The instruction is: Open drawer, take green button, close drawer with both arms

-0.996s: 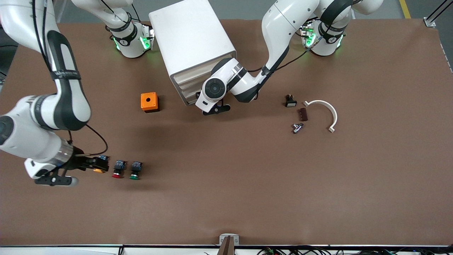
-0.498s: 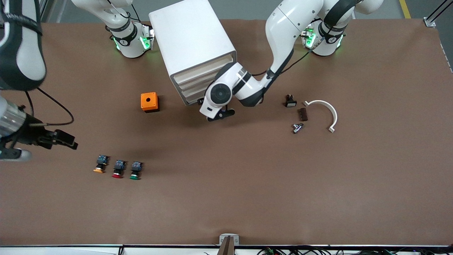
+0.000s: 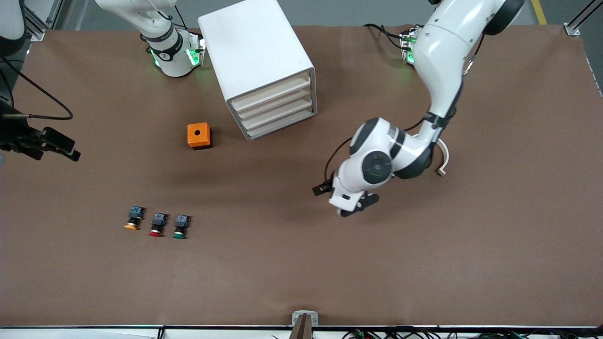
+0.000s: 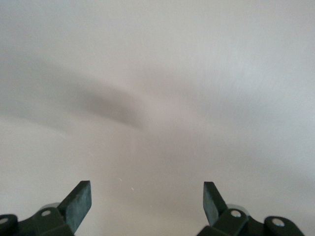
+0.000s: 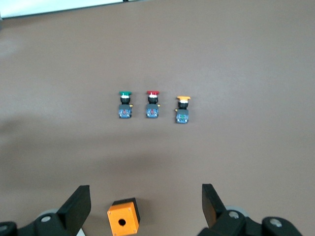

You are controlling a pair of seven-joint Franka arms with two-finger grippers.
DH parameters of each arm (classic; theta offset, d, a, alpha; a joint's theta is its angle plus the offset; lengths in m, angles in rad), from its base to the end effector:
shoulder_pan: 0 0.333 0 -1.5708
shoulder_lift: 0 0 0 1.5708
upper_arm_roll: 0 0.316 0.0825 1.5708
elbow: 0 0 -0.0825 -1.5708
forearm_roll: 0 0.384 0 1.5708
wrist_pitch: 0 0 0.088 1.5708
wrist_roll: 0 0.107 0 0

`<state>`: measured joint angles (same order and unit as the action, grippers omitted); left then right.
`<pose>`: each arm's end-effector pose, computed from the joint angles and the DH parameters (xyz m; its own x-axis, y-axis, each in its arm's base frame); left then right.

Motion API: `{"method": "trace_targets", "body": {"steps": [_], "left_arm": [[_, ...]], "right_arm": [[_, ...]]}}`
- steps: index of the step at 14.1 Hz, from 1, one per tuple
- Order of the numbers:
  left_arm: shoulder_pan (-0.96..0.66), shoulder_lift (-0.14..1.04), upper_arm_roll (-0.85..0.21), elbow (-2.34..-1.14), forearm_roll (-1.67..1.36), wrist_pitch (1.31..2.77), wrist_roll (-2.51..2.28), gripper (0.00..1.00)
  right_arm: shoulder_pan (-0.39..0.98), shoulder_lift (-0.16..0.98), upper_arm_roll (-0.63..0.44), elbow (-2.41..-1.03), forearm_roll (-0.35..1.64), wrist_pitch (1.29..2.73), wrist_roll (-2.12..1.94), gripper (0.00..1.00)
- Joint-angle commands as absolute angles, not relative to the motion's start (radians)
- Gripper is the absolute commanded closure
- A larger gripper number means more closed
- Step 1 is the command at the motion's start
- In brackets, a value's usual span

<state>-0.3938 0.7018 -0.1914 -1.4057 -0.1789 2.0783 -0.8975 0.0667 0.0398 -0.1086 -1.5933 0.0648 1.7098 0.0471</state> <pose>0.6143 -0.3850 0.2948 0.8843 0.4024 -0.2370 0.4412 -0.8862 0.1414 0.5791 -0.0170 0.6043 0.9925 -0.0972 0.0737 -0.0926 -0.9937 -0.0639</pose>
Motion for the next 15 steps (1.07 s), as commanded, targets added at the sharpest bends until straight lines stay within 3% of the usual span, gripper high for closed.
{"method": "trace_targets", "body": {"steps": [1, 7, 15], "left_arm": [[-0.322, 0.594, -0.195, -1.433, -0.137, 2.024, -0.890, 0.00], [-0.117, 0.444, -0.196, -1.422, -0.110, 1.875, -0.651, 0.00], [-0.071, 0.299, -0.193, -1.374, 0.089, 1.684, -0.592, 0.00]], "right_arm": [[0.045, -0.009, -0.058, -1.628, 0.017, 1.671, 0.107, 0.00], [0.049, -0.008, -0.045, -1.617, 0.017, 1.652, 0.170, 0.00], [-0.011, -0.009, -0.014, -1.611, 0.017, 1.643, 0.164, 0.00]]}}
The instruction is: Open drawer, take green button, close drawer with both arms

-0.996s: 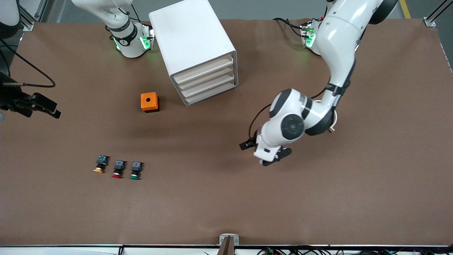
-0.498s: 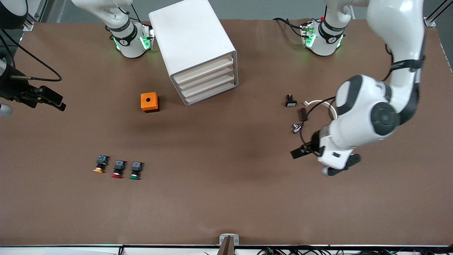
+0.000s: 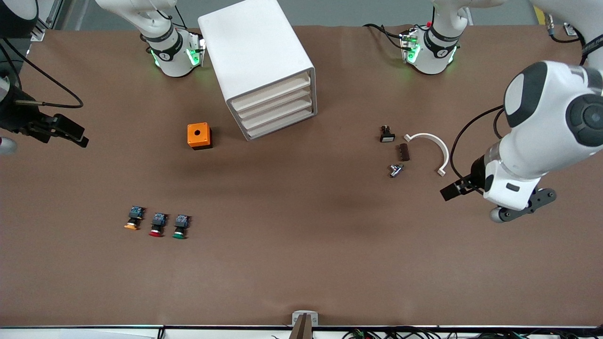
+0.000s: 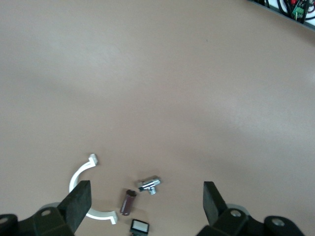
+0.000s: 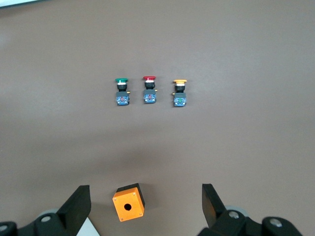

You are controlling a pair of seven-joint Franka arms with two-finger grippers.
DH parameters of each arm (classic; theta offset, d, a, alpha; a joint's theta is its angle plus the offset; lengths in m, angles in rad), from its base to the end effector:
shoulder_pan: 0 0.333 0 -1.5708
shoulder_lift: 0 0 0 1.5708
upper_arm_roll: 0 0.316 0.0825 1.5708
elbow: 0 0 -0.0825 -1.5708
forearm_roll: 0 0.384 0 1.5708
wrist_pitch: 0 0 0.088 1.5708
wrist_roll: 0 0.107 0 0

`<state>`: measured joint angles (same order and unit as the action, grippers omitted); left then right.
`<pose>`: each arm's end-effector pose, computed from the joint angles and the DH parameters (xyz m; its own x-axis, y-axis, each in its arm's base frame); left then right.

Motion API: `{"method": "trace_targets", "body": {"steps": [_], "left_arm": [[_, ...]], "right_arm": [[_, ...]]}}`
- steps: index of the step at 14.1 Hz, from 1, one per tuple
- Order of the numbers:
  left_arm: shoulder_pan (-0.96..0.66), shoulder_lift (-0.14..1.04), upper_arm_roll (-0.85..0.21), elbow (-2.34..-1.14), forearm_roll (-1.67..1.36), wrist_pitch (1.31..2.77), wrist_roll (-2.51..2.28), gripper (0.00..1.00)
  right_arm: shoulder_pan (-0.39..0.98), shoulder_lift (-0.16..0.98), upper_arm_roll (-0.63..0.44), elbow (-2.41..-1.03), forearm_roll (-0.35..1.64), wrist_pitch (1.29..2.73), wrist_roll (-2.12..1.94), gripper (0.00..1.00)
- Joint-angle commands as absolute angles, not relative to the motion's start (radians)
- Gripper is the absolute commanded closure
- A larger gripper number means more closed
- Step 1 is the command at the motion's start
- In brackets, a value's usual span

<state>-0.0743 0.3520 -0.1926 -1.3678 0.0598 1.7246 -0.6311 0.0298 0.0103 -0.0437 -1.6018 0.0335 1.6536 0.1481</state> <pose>0.6488 -0.1507 0.5226 0.9333 0.3591 0.0049 0.3590 -0.9333 0.0121 0.5652 -0.0044 0.6115 0.9858 -0.1639 0.0361 -0.1625 -0.9859 -0.0388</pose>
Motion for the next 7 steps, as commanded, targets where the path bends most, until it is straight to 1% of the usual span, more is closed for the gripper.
{"method": "trace_targets", "body": {"steps": [1, 7], "left_arm": [[-0.069, 0.275, -0.190, -1.374, 0.089, 1.671, -0.551, 0.00], [-0.014, 0.151, -0.187, -1.376, 0.080, 1.531, -0.379, 0.00]], "right_arm": [[-0.011, -0.009, -0.015, -1.611, 0.017, 1.638, 0.164, 0.00], [-0.008, -0.011, -0.017, -1.606, 0.020, 1.632, 0.153, 0.00]]}}
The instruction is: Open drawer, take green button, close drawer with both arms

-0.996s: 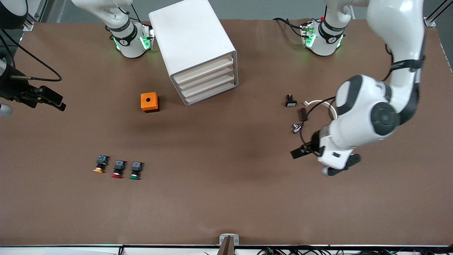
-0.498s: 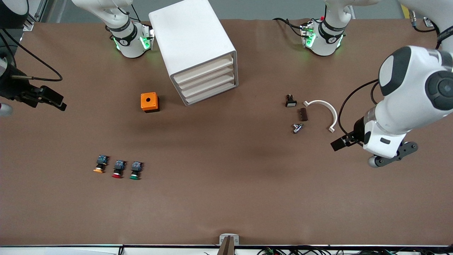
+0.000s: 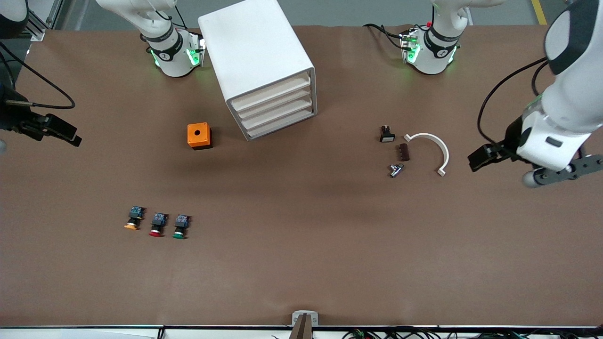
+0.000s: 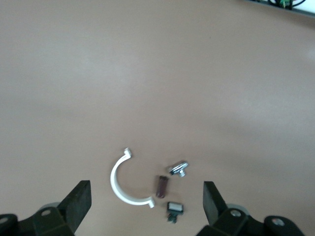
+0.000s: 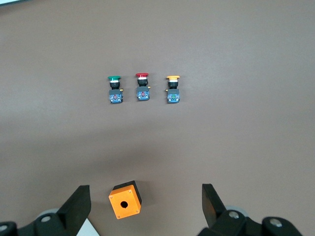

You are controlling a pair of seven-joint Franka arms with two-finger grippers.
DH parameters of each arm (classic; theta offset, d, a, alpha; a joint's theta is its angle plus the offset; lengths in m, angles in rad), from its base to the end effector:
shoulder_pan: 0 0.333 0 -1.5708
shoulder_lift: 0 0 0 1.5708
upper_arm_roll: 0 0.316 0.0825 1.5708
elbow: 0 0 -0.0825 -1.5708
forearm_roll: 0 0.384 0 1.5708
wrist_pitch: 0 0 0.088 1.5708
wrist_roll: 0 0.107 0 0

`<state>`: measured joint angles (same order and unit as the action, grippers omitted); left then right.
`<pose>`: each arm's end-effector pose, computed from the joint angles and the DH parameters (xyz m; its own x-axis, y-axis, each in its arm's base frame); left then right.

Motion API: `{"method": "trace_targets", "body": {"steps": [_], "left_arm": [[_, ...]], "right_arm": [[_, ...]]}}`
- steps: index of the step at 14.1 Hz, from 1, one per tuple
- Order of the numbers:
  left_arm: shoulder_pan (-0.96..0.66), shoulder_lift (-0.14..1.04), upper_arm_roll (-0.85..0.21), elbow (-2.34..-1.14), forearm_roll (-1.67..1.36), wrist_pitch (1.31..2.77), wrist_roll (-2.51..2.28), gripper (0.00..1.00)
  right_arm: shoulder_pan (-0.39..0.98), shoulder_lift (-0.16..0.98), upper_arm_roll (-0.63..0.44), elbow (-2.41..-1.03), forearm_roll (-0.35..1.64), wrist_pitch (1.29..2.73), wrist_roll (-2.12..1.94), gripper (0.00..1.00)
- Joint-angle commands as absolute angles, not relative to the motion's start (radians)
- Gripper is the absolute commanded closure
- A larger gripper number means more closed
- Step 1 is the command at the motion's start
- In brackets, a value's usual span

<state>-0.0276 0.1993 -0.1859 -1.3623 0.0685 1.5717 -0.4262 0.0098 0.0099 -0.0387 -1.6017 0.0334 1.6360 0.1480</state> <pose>0.6049 -0.1111 0.6082 0.9763 0.2149 0.0254 0.2155 -0.9762 -0.0235 0.5631 -0.0128 0.6102 0.9838 -0.1780 0.0192 -0.1773 -0.9835 -0.0362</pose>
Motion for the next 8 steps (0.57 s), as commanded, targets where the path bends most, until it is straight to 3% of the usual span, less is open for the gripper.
{"method": "trace_targets", "body": {"steps": [1, 4, 8], "left_arm": [[-0.006, 0.128, -0.180, -1.381, 0.078, 1.508, -0.347, 0.00], [-0.018, 0.066, -0.114, -1.394, 0.063, 1.427, -0.217, 0.00], [-0.113, -0.044, 0.012, -1.502, 0.029, 1.424, -0.173, 0.00]], "right_arm": [[-0.003, -0.012, -0.015, -1.591, 0.020, 1.629, 0.153, 0.00], [0.000, -0.011, -0.015, -1.582, 0.018, 1.628, 0.153, 0.00], [-0.003, -0.008, -0.014, -1.580, 0.018, 1.626, 0.152, 0.00]]}}
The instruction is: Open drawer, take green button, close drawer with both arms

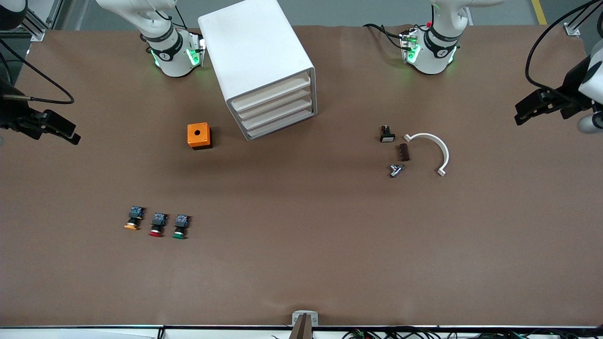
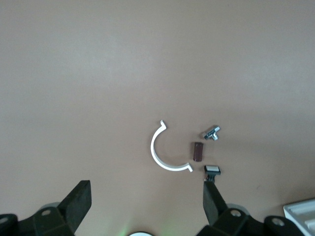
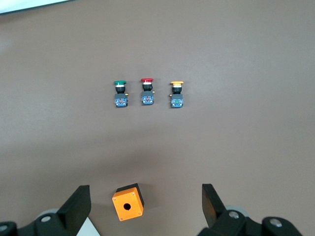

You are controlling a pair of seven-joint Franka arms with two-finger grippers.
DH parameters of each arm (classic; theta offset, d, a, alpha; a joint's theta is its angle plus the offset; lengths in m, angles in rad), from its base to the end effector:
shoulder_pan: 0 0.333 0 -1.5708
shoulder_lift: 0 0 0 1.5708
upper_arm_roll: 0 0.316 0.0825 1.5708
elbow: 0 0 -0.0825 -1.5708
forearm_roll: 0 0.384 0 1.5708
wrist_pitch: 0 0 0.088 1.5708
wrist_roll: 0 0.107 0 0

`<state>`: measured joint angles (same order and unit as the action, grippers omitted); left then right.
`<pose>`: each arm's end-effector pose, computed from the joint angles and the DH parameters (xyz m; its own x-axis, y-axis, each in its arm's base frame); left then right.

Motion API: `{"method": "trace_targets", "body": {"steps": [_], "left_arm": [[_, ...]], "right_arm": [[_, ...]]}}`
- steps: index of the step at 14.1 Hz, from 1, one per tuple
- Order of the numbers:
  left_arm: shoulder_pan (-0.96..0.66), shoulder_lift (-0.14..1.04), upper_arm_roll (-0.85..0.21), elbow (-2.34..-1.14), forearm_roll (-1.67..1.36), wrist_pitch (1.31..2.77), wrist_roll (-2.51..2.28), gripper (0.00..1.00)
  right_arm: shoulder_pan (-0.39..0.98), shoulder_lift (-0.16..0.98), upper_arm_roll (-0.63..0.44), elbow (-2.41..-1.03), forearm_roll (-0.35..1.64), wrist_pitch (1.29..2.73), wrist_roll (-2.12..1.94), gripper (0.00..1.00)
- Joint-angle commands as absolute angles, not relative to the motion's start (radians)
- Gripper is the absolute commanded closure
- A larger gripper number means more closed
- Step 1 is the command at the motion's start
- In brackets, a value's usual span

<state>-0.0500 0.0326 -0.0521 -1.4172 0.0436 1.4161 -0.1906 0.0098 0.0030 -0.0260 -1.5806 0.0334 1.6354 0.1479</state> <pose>0.5460 -0.0501 0.6646 0.9952 0.0949 -0.0250 0.0937 -0.9945 -0.0472 0.5619 -0.0057 0.6241 0.9851 -0.1654 0.0463 -0.1636 -0.9857 -0.0406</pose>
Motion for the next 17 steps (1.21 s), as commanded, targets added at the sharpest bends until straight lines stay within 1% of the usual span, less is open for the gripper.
{"method": "trace_targets", "body": {"steps": [1, 5, 12, 15, 17], "left_arm": [[-0.120, -0.054, 0.020, -1.505, 0.029, 1.422, -0.173, 0.00], [-0.115, -0.116, 0.014, -1.580, 0.028, 1.428, -0.170, 0.00], [-0.107, -0.114, -0.015, -1.575, 0.029, 1.425, -0.170, 0.00], [-0.100, -0.081, -0.021, -1.543, 0.028, 1.434, -0.178, 0.00], [-0.095, -0.090, -0.054, -1.552, 0.028, 1.425, -0.183, 0.00]], "right_arm": [[-0.008, -0.008, -0.012, -1.577, 0.018, 1.628, 0.152, 0.00], [-0.014, -0.009, -0.012, -1.577, 0.018, 1.629, 0.156, 0.00], [-0.018, -0.009, -0.015, -1.577, 0.014, 1.632, 0.153, 0.00], [-0.012, -0.008, -0.015, -1.577, 0.002, 1.637, 0.153, 0.00], [-0.011, -0.008, -0.015, -1.577, -0.002, 1.635, 0.153, 0.00]]}}
